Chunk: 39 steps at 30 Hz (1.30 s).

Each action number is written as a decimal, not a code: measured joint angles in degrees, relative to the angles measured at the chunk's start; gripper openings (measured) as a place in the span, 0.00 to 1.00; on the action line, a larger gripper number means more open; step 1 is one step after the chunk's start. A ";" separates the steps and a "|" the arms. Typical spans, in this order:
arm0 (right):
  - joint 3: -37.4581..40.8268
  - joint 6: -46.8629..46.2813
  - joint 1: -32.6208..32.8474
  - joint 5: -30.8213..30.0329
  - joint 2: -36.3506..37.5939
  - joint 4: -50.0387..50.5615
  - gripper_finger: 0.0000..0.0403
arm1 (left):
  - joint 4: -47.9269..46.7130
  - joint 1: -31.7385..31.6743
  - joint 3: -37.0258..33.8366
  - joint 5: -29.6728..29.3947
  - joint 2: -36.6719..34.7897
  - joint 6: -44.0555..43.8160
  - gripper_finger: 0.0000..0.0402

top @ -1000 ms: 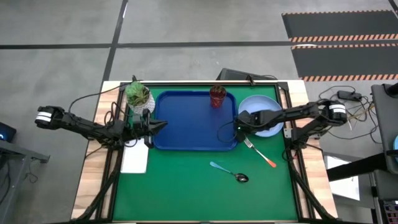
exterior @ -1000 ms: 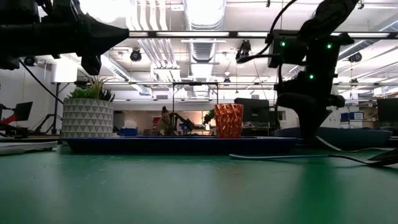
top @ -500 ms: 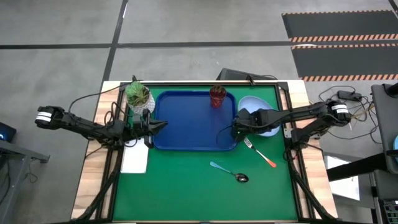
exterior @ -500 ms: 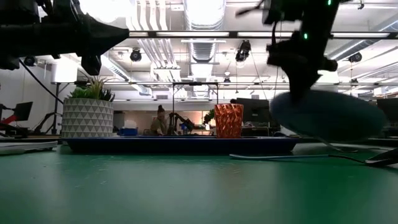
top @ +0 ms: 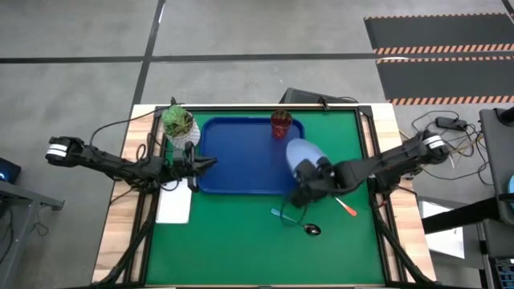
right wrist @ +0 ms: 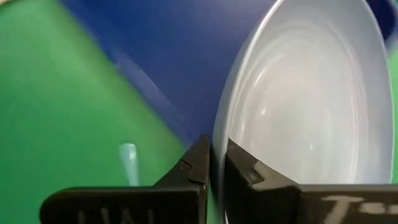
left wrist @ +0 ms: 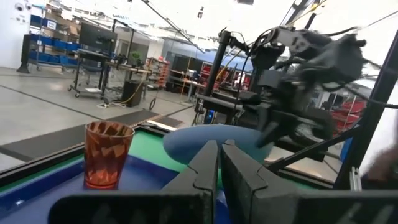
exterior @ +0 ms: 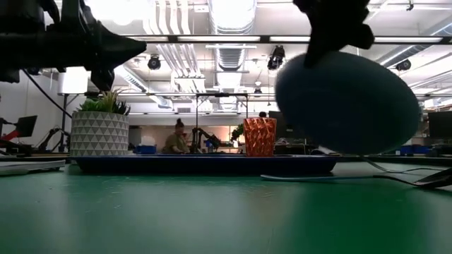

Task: Pick and place plate/cup/fork/spoon on tray
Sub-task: Put the light blue plate on the blue serving tray to the left of the brown cup

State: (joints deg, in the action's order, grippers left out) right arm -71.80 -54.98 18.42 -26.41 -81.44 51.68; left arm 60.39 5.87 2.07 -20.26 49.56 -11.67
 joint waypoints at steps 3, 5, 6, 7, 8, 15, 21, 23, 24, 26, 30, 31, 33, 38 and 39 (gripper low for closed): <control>-3.11 1.33 3.45 -7.66 -4.92 -1.46 0.03 | -0.02 0.00 -0.11 -0.01 0.41 0.01 0.00; -6.20 3.36 5.06 -12.50 -9.13 -1.29 0.03 | -0.10 0.00 -0.11 -0.01 0.74 0.03 0.00; -8.09 5.46 5.51 -13.84 -11.34 -1.30 0.03 | -0.07 0.00 -0.11 -0.01 0.91 0.08 0.00; -10.29 8.45 5.73 -14.09 -13.57 -1.28 0.02 | -0.13 0.00 -0.11 -0.01 1.00 0.25 0.00; -12.64 11.45 5.73 -13.57 -15.72 -1.18 0.02 | -0.14 0.00 -0.11 -0.01 1.08 0.41 0.00; -31.25 27.49 4.14 -7.70 -29.57 1.91 0.02 | -0.01 0.00 -0.11 -0.01 1.69 0.51 0.00; -44.98 30.92 2.18 -6.17 -37.43 12.01 0.02 | 0.06 0.00 -0.11 -0.01 1.63 0.51 0.00; -47.49 33.52 1.53 -5.73 -39.19 12.66 0.02 | -0.01 0.00 -0.14 -0.01 1.64 0.51 0.00; -48.47 35.22 1.08 -5.00 -40.03 12.41 0.02 | 0.06 0.00 -0.14 -0.01 1.71 0.51 0.00; -50.37 37.60 0.17 -3.03 -41.78 11.81 0.02 | -0.02 0.00 -0.14 0.01 1.78 0.51 0.00; -52.59 40.41 -2.07 0.74 -44.54 11.83 0.02 | 0.01 0.00 -0.14 0.01 1.71 0.51 0.00; -52.71 41.18 -2.74 1.11 -45.09 11.60 0.02 | -0.01 0.00 -0.14 0.01 1.69 0.51 0.00; -52.73 42.83 -3.89 1.13 -46.05 11.23 0.02 | 0.04 0.00 -0.14 0.01 1.72 0.51 0.00; -52.73 47.10 -6.74 3.03 -47.78 7.57 0.02 | -0.07 0.00 -0.14 0.04 1.80 0.53 0.00; -52.73 47.78 -7.26 3.76 -47.99 6.39 0.02 | -0.09 0.00 -0.17 0.04 1.80 0.53 0.00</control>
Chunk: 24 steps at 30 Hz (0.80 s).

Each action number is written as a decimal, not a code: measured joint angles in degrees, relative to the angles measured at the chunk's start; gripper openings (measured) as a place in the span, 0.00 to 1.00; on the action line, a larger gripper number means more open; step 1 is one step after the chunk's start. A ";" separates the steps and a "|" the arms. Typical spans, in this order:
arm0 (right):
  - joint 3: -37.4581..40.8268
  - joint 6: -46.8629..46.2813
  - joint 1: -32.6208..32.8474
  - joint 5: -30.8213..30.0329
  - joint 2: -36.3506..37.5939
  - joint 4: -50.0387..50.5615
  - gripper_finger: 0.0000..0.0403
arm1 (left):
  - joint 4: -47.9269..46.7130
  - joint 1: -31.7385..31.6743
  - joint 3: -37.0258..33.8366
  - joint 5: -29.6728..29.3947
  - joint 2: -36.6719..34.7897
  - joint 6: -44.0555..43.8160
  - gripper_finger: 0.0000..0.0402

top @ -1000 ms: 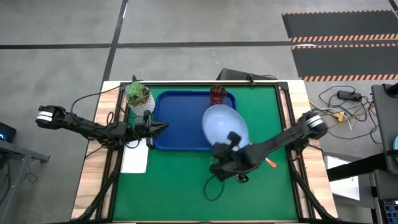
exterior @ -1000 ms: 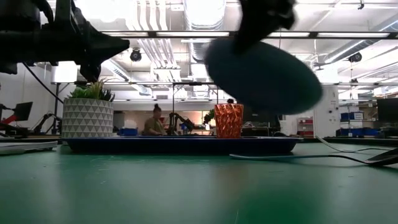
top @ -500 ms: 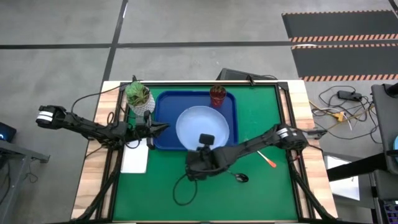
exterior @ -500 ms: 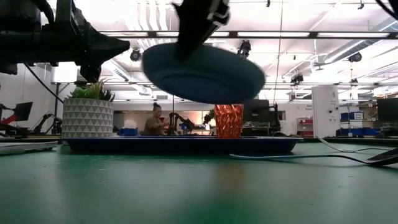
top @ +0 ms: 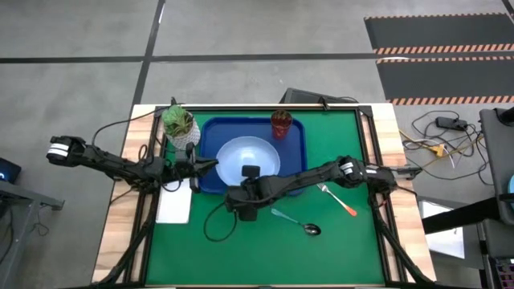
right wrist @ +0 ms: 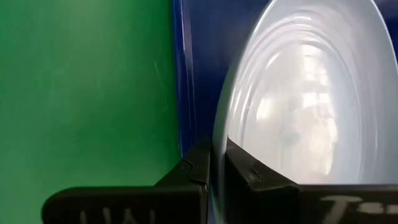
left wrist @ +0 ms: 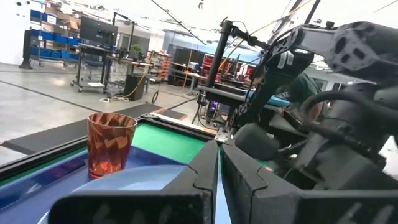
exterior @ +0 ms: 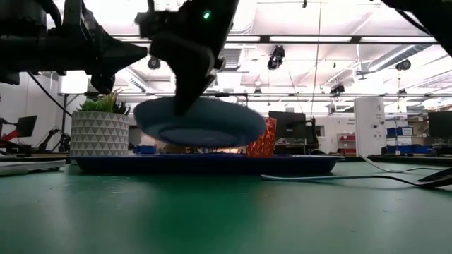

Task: Pick and place plate/cup/fork/spoon on tray
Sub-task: Put the light blue plate on the blue serving tray to the left of the brown cup

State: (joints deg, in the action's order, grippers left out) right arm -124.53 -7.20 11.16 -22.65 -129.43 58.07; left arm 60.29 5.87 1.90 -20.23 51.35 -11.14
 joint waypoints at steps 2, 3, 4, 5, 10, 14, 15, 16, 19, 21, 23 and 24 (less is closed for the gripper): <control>0.26 1.58 -1.01 0.76 -0.13 -1.87 0.02 | -0.02 -0.02 -0.05 0.00 0.00 0.00 0.00; 0.69 2.20 -1.47 0.79 -0.13 -3.18 0.02 | -0.10 0.00 -0.05 0.02 0.02 0.00 0.00; 1.13 2.59 -1.89 0.66 -0.13 -4.63 0.02 | -0.39 0.00 -0.05 0.02 0.02 0.00 0.00; 1.42 3.05 -2.28 0.58 -0.10 -5.87 0.02 | -0.55 0.00 -0.08 0.02 0.02 0.00 0.00; 2.24 3.80 -3.80 0.60 -0.39 -7.98 0.02 | -0.85 0.00 -0.14 0.02 0.04 -0.07 0.00; 2.67 4.45 -4.29 0.61 -1.90 -10.08 0.02 | -0.87 0.00 -0.37 0.02 0.04 -0.32 0.00; 2.72 5.06 -4.31 0.59 -2.28 -10.77 0.02 | -0.90 0.00 -0.43 0.02 0.04 -0.36 0.00; 2.73 5.77 -4.31 0.58 -2.86 -11.45 0.02 | -0.92 0.00 -0.45 0.02 0.04 -0.39 0.00; 2.75 7.49 -4.35 0.38 -3.87 -14.00 0.02 | -0.92 0.00 -0.58 0.04 0.04 -0.42 0.00; 2.75 8.04 -4.49 0.13 -4.38 -14.85 0.02 | -0.88 0.00 -0.68 0.04 0.04 -0.44 0.00; 2.75 7.99 -4.76 0.08 -4.78 -15.23 0.02 | -0.87 0.00 -0.86 0.06 0.04 -0.47 0.00; 2.75 7.87 -4.93 0.02 -5.11 -15.33 0.02 | -0.84 0.00 -1.08 0.06 0.04 -0.47 0.00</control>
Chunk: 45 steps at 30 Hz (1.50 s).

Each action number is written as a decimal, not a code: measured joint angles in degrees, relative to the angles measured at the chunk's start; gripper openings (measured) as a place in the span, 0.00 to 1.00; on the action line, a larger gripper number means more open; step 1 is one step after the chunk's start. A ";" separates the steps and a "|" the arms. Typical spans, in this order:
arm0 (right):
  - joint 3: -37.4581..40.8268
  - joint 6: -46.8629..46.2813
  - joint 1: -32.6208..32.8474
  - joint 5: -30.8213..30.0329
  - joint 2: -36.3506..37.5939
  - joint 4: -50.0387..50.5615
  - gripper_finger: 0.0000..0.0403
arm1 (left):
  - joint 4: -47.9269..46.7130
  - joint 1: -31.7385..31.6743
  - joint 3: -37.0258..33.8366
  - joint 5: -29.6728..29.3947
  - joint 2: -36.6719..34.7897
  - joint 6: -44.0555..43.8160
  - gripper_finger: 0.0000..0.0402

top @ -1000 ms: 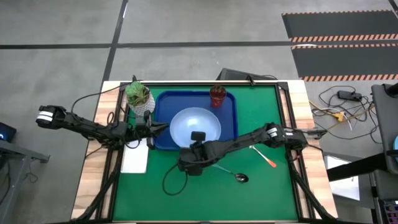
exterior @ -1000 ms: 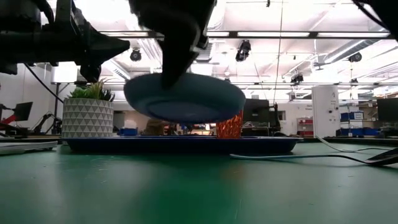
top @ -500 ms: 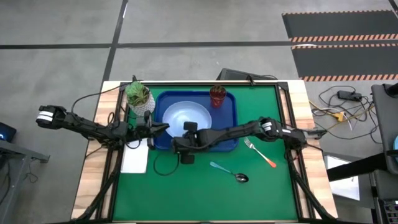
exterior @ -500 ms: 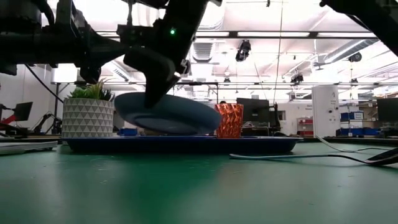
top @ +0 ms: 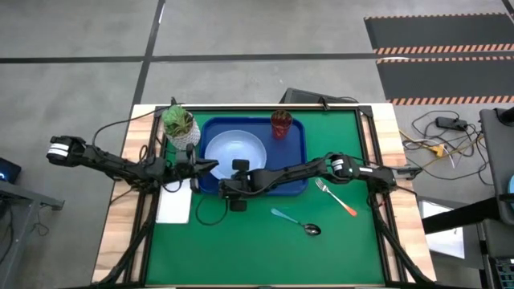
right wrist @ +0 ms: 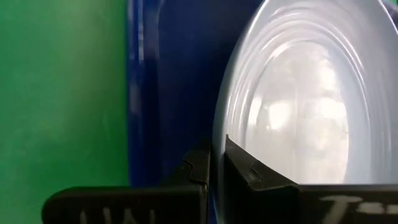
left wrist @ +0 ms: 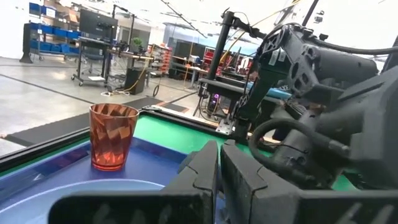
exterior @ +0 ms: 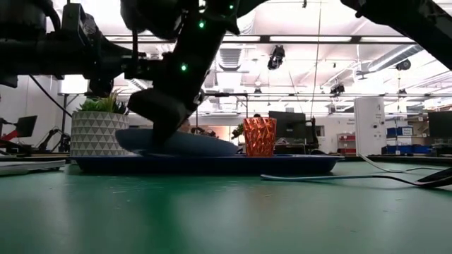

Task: Pick and place plate/cup/fork/spoon on tray
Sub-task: Put the light blue plate on the blue serving tray to the left of the brown cup

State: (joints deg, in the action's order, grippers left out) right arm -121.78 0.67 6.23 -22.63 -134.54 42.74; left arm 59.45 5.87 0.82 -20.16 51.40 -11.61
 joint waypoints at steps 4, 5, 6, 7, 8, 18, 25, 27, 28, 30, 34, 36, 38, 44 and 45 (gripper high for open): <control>-0.02 -0.58 -0.56 -0.09 -0.59 -0.26 0.02 | 0.10 0.00 -0.31 -0.02 -0.04 -0.03 0.00; -0.02 -0.61 -0.66 -0.09 -0.76 -0.26 0.02 | 0.01 0.00 -0.33 0.00 -0.04 -0.03 0.00; -0.02 -0.65 -0.73 -0.09 -0.98 -0.26 0.02 | -0.01 0.00 -0.33 0.00 -0.04 -0.05 0.00; -0.02 -0.70 -0.79 -0.09 -1.11 -0.23 0.02 | 0.01 0.00 -0.33 0.00 -0.04 -0.06 0.00; -0.02 -0.96 -0.87 -0.07 -1.32 -0.23 0.02 | 0.01 0.00 -0.35 0.00 -0.04 -0.06 0.00; -0.02 -4.72 -1.85 0.27 -1.49 -0.21 0.14 | -0.03 0.00 -0.44 0.00 0.27 -0.06 0.00; -0.02 -5.36 -1.78 0.20 -1.49 -0.22 0.26 | -0.01 0.00 -0.49 0.00 0.34 -0.08 0.00; -0.02 -5.61 -1.78 0.20 -1.45 -0.22 0.28 | -0.03 0.00 -0.49 0.00 0.35 -0.08 0.00; -0.02 -5.95 -1.78 0.20 -1.41 -0.16 0.29 | -0.03 0.00 -0.49 0.00 0.35 -0.08 0.00; -0.02 -6.59 -1.75 0.24 -1.17 0.13 0.30 | -0.03 0.00 -0.51 0.00 0.35 -0.08 0.00; -0.02 -7.17 -1.18 0.24 0.54 1.37 0.33 | -0.04 0.02 -0.53 0.00 0.35 -0.08 0.00; -0.04 -7.68 -0.56 0.29 1.59 2.88 0.34 | -0.04 0.02 -0.53 0.00 0.35 -0.08 0.00; -0.04 -8.28 0.19 0.30 2.49 4.34 0.34 | -0.16 0.02 -0.53 0.00 0.35 -0.08 0.00; -0.04 -10.63 3.11 0.17 6.17 9.30 0.34 | -1.82 0.02 -0.55 0.18 0.33 -0.12 0.00; -0.04 -11.21 3.61 0.15 6.71 10.15 0.34 | -2.09 0.02 -0.55 0.20 0.35 -0.12 0.00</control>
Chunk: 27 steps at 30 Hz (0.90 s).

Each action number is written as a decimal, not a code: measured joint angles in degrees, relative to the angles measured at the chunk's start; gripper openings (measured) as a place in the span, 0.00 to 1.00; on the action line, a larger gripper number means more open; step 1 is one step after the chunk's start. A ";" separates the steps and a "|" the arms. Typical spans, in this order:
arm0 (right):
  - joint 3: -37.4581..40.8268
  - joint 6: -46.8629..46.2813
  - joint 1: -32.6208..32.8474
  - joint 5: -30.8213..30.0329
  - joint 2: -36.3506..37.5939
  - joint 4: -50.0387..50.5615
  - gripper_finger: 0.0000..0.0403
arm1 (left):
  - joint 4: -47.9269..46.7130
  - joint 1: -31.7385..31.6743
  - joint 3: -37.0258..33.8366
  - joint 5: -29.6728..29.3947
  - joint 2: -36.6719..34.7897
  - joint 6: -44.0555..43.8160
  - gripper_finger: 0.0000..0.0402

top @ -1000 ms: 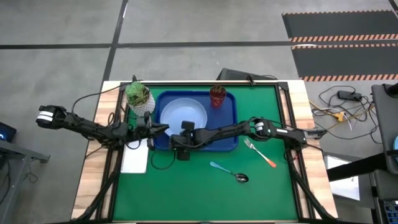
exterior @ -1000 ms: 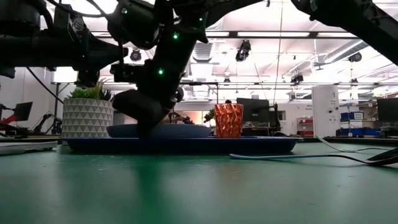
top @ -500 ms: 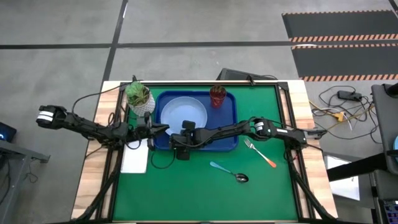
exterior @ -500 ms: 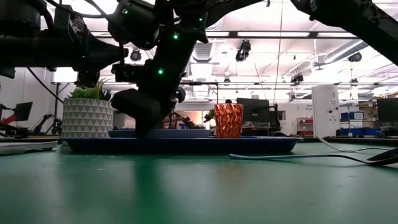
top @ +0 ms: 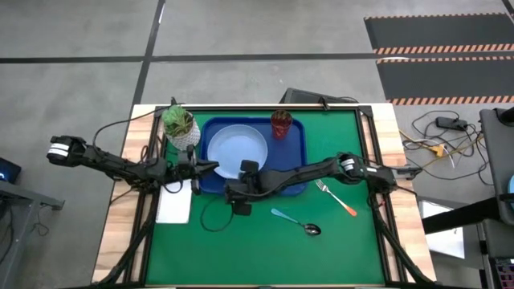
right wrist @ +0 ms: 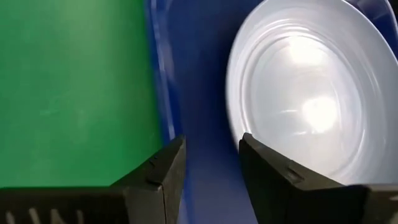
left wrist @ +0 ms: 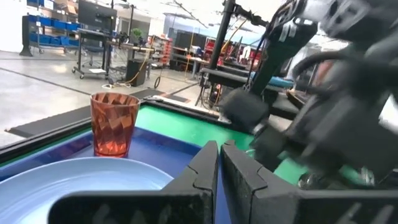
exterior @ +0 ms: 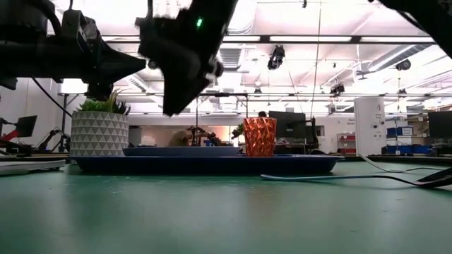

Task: Pick and place plate/cup/fork/spoon on tray
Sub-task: Put the light blue plate on the blue serving tray to the left of the brown cup

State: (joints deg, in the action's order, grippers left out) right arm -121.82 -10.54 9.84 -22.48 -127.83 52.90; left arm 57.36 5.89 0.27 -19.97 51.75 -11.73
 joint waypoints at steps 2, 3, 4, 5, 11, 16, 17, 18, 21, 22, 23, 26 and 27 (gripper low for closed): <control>0.00 -0.68 1.05 0.01 1.01 1.26 0.35 | -0.21 0.00 -0.02 0.06 0.00 -0.02 0.00; 0.00 -1.06 1.53 0.02 1.44 1.87 0.35 | -0.34 0.00 -0.02 0.08 0.00 -0.02 0.00; 0.00 -1.58 2.00 0.02 1.93 2.14 0.35 | -0.53 0.00 -0.02 0.10 0.00 -0.04 0.00; 0.00 -1.92 2.43 0.01 2.25 2.16 0.35 | -0.68 0.00 -0.02 0.14 0.00 -0.08 0.00; 0.00 -2.36 4.80 -0.09 4.01 2.70 0.33 | -0.95 0.04 -0.02 0.20 0.02 -0.15 0.00; 0.07 -2.43 5.99 -0.55 4.41 2.72 0.31 | -0.98 0.04 -0.02 0.21 0.00 -0.35 0.00; 0.07 -2.41 6.21 -0.61 4.49 2.80 0.31 | -0.95 0.04 -0.02 0.22 0.00 -1.09 0.00; 0.07 -2.43 6.42 -0.66 4.50 3.01 0.31 | -0.95 0.04 -0.02 0.22 0.00 -1.44 0.00; 0.07 -2.91 6.84 -1.07 4.50 3.92 0.29 | -0.96 0.04 -0.02 0.24 0.00 -1.53 0.00; 0.09 -3.03 7.06 -1.54 4.50 4.13 0.29 | -0.95 0.04 -0.02 0.24 0.06 -1.54 0.00; 0.09 -3.04 7.17 -1.63 4.50 4.19 0.28 | -0.95 0.04 -0.02 0.24 0.16 -1.57 0.00; 0.09 -2.96 7.55 -1.62 4.56 4.18 0.26 | -0.95 0.04 -0.02 0.24 0.57 -1.62 0.00; 0.09 -2.97 7.66 -1.61 4.60 4.28 0.26 | -0.94 0.04 -0.02 0.24 0.76 -1.62 0.00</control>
State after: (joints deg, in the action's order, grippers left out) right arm -121.73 -13.52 17.50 -24.09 -123.22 57.18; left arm 56.41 5.93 0.25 -19.73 52.51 -13.34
